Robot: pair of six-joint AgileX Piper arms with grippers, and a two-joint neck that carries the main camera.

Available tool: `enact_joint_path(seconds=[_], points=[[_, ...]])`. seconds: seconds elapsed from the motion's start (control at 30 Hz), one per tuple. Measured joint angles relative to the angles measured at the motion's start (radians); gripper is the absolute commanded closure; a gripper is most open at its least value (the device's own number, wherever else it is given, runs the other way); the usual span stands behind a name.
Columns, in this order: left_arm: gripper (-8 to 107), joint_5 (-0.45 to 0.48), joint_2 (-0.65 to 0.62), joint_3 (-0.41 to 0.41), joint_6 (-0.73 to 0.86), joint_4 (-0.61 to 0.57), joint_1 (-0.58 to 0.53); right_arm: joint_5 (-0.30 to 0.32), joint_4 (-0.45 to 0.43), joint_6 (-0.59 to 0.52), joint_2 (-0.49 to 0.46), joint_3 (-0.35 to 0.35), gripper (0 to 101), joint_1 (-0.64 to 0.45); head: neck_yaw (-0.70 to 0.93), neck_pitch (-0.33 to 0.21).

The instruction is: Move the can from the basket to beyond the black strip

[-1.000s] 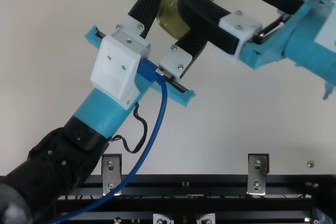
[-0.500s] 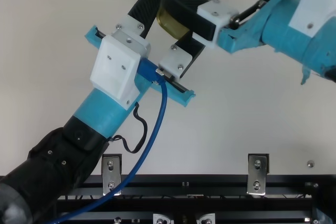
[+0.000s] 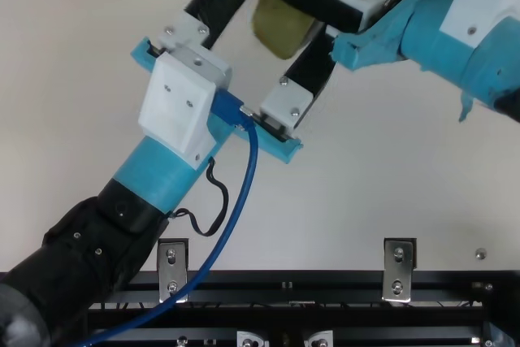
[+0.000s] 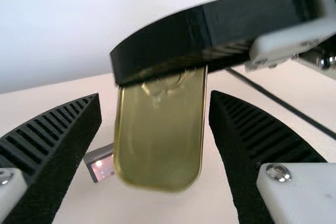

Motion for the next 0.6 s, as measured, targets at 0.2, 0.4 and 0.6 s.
enact_joint_path(seconds=[0.2,0.4,0.6], points=[[9,0.028,0.002,0.012,0.039,0.000,-0.005,0.007,-0.001,0.008,-0.013,0.007,101,-0.023,0.000,0.000],[9,0.075,-0.006,0.036,0.068,0.004,-0.016,-0.002,-0.030,0.020,-0.029,0.007,101,-0.055,0.000,0.000],[9,0.093,-0.027,0.070,0.127,-0.036,0.004,-0.032,-0.078,0.045,-0.049,0.005,101,-0.096,0.000,0.000]])
